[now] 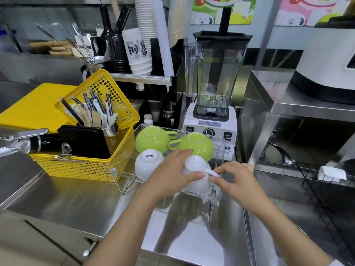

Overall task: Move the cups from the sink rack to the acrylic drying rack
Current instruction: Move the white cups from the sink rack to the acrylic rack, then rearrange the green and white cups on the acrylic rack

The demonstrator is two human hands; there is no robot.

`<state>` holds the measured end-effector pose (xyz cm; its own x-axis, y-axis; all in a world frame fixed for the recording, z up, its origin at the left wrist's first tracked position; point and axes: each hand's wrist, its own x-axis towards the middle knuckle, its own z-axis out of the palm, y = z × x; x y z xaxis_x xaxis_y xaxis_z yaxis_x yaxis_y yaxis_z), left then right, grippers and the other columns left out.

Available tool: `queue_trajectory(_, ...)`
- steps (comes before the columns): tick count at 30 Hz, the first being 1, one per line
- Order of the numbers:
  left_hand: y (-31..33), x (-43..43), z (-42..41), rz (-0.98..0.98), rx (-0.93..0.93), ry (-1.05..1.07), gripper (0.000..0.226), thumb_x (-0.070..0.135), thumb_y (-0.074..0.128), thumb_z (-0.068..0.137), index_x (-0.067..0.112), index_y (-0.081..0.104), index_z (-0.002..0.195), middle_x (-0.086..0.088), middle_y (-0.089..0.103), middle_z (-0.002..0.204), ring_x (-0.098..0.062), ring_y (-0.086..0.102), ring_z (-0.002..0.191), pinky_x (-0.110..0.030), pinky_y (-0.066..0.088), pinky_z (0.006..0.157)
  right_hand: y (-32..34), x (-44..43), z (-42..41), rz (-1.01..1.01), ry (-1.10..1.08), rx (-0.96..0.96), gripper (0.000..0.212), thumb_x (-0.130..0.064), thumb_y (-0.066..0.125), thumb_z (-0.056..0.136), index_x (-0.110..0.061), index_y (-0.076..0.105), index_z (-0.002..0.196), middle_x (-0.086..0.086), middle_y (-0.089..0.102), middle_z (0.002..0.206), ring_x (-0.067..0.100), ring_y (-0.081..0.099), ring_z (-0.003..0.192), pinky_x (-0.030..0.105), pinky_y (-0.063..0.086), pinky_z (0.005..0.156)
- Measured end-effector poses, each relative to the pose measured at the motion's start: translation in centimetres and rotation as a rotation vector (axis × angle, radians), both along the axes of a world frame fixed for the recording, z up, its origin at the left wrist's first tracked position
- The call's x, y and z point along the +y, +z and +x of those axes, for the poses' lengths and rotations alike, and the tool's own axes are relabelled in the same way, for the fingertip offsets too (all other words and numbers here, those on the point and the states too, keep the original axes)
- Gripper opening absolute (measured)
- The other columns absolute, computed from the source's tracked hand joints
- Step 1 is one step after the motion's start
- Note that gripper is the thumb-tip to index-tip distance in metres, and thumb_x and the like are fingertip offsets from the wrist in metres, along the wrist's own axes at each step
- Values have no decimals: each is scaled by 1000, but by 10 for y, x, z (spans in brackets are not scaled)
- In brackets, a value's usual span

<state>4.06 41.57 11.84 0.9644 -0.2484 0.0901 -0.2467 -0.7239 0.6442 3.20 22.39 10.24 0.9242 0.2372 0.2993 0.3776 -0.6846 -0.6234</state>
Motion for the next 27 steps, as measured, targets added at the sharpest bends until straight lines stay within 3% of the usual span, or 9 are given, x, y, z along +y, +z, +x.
queue_trajectory(2, 4, 4, -2, -83, -49, 17, 64, 44, 61, 82, 21, 39, 138, 1, 43, 137, -15, 40, 127, -23, 32, 106, 2, 1, 2, 23, -27, -42, 18, -43, 71, 71, -31, 65, 82, -22, 60, 85, -4, 51, 93, 9, 16, 90)
queue_trajectory(4, 13, 15, -4, -203, -133, 93, 51, 36, 60, 85, 20, 46, 132, 1, 47, 129, -11, 45, 116, -6, 33, 95, 7, 3, 6, 37, -64, -89, 21, -41, 68, 75, -24, 67, 88, -16, 63, 88, 1, 53, 92, 7, 16, 90)
queue_trajectory(5, 16, 24, -3, -225, -179, 151, 48, 32, 61, 85, 20, 49, 130, 1, 48, 128, -10, 45, 114, -7, 34, 95, 9, 5, 8, 34, -78, -118, 23, -40, 65, 75, -21, 68, 88, -11, 64, 87, 6, 55, 91, 6, 16, 89)
queue_trajectory(8, 18, 53, -2, -121, -179, 332, 58, 36, 68, 79, 23, 46, 131, 0, 42, 133, -17, 37, 126, -31, 31, 104, 21, 19, 14, -23, -40, -193, 23, -36, 58, 75, -18, 68, 85, -5, 67, 87, 15, 57, 89, 9, 17, 85)
queue_trajectory(10, 14, 65, -4, 13, -64, 400, 78, 44, 74, 71, 24, 37, 137, -3, 34, 137, -22, 27, 134, -37, 25, 108, 27, 33, 19, -96, 28, -245, 24, -35, 55, 77, -17, 69, 85, -3, 69, 89, 19, 58, 93, 23, 19, 79)
queue_trajectory(14, -3, 70, -6, 160, 35, 477, 103, 58, 78, 56, 24, 28, 140, -6, 30, 135, -26, 25, 132, -40, 24, 108, 33, 68, 34, -368, 165, -241, 26, -33, 50, 90, -17, 64, 104, 0, 64, 107, 22, 50, 106, 31, 16, 77)
queue_trajectory(18, -14, 69, -4, 133, 37, 512, 98, 54, 79, 57, 20, 33, 136, -8, 35, 132, -27, 31, 129, -39, 28, 103, 29, 96, 50, -617, 166, -134, 31, -31, 42, 92, -14, 56, 113, 6, 57, 116, 28, 47, 112, 41, 28, 91)
queue_trajectory(21, -14, 74, -3, 79, 31, 501, 87, 45, 81, 59, 19, 39, 130, -7, 41, 125, -27, 41, 123, -39, 35, 100, 27, 106, 55, -727, 196, -80, 29, -29, 42, 91, -17, 56, 112, 8, 58, 113, 30, 49, 109, 42, 29, 88)
queue_trajectory(27, -14, 87, -4, -38, 49, 409, 76, 24, 79, 68, 18, 39, 133, -5, 43, 132, -24, 43, 124, -35, 35, 100, 28, 109, 54, -693, 266, -30, 21, -27, 47, 88, -15, 65, 90, 5, 67, 90, 27, 57, 91, 40, 26, 81)
